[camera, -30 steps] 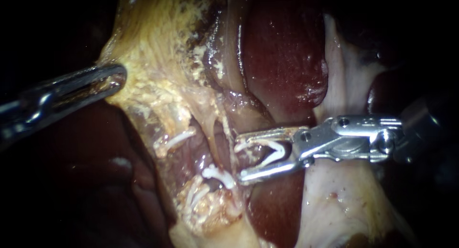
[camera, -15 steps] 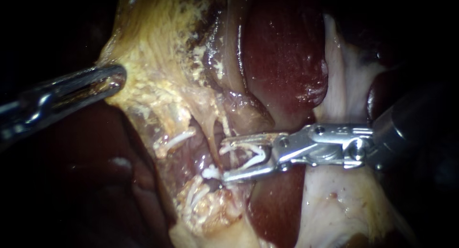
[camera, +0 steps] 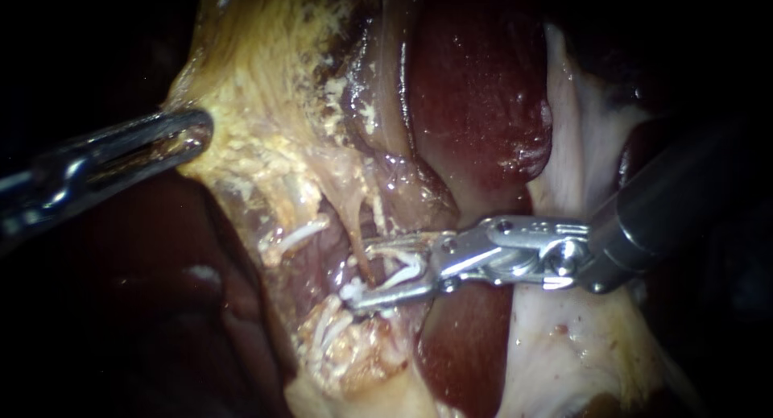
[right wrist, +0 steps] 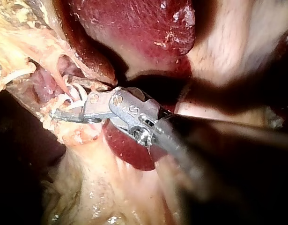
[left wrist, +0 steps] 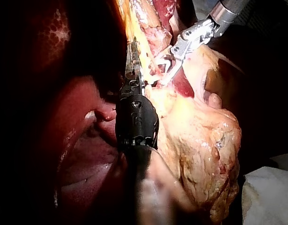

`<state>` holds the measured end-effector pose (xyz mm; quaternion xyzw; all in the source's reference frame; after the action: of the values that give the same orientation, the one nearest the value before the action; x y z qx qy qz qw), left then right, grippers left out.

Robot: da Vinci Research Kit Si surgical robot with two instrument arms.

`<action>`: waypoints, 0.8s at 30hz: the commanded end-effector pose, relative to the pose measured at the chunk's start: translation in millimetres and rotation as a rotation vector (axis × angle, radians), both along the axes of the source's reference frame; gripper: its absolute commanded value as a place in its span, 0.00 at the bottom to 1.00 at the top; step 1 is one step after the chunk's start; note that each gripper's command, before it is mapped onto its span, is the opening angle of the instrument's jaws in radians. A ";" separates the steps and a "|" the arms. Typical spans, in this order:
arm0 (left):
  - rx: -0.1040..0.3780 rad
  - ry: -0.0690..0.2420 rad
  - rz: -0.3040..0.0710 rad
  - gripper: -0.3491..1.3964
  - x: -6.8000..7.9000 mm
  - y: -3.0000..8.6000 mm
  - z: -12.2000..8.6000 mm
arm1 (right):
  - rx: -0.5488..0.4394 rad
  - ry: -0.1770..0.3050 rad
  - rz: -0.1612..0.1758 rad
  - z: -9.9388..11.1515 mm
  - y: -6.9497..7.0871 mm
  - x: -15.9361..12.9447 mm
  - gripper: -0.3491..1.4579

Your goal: Clipping second clip right tube

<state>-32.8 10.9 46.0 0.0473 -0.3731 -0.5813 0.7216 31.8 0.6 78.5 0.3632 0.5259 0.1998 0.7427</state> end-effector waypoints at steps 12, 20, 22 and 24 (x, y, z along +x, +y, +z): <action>0.000 0.000 0.000 0.00 0.0 0.0 0.0 | 0.021 0.056 0.006 -0.1 0.0 1.3 0.42; 0.000 0.000 0.000 0.00 0.0 0.0 0.0 | 0.022 0.058 0.001 -0.2 0.0 1.2 0.32; 0.000 0.000 0.000 0.00 0.0 0.0 0.0 | 0.023 0.059 0.000 -0.2 0.1 0.9 0.19; 0.000 0.000 0.000 0.00 0.0 0.0 0.0 | 0.022 0.057 0.005 -0.2 0.2 0.6 0.07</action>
<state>-32.7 10.9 46.0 0.0473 -0.3731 -0.5813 0.7215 32.2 0.8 78.5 0.3747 0.5452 0.1977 0.7234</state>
